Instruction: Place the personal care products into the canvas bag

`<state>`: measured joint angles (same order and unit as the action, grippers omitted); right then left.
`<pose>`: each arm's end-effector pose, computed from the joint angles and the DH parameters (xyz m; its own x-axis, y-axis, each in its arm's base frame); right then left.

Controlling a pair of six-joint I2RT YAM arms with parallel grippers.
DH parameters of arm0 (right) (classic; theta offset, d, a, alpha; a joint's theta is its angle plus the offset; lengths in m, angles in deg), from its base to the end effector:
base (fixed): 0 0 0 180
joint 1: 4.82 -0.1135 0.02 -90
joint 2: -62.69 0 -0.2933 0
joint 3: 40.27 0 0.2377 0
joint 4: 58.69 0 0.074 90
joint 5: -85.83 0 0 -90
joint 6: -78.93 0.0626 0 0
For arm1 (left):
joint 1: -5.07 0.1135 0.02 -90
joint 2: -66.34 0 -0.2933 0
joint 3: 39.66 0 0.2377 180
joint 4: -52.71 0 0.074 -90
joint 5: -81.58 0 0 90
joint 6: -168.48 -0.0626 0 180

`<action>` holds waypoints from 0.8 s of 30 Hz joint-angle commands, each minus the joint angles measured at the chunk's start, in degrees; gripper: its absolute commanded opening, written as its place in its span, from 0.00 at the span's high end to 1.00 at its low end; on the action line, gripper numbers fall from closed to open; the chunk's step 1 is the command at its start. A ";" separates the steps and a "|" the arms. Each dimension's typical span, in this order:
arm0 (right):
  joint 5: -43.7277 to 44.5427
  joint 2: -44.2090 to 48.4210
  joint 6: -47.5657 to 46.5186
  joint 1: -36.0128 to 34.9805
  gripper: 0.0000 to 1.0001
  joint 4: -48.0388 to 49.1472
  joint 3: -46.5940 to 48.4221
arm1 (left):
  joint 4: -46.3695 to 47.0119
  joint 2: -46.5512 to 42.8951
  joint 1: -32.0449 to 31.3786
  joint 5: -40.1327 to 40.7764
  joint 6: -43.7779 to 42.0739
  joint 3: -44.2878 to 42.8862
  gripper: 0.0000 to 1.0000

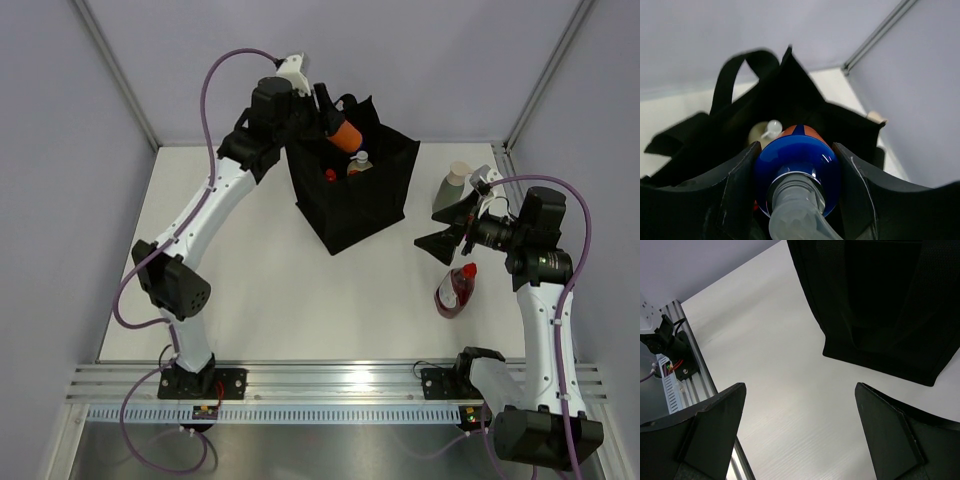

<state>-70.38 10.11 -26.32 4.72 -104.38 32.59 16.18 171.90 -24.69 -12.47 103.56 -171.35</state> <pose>0.1617 0.0309 0.3862 -0.2115 -0.0721 -0.9747 -0.8332 0.5347 0.1412 0.3852 -0.2254 0.4761 -0.3774 -0.2713 -0.8854 0.4366 0.7911 -0.4285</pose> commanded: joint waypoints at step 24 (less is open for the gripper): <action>-0.58 -1.74 -1.63 0.57 0.01 1.36 -0.32 | 1.34 10.28 -3.46 -7.98 -8.91 -0.78 0.39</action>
<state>-71.06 8.54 -26.84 4.74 -104.40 32.37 16.84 180.82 -27.90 -18.99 96.41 -170.50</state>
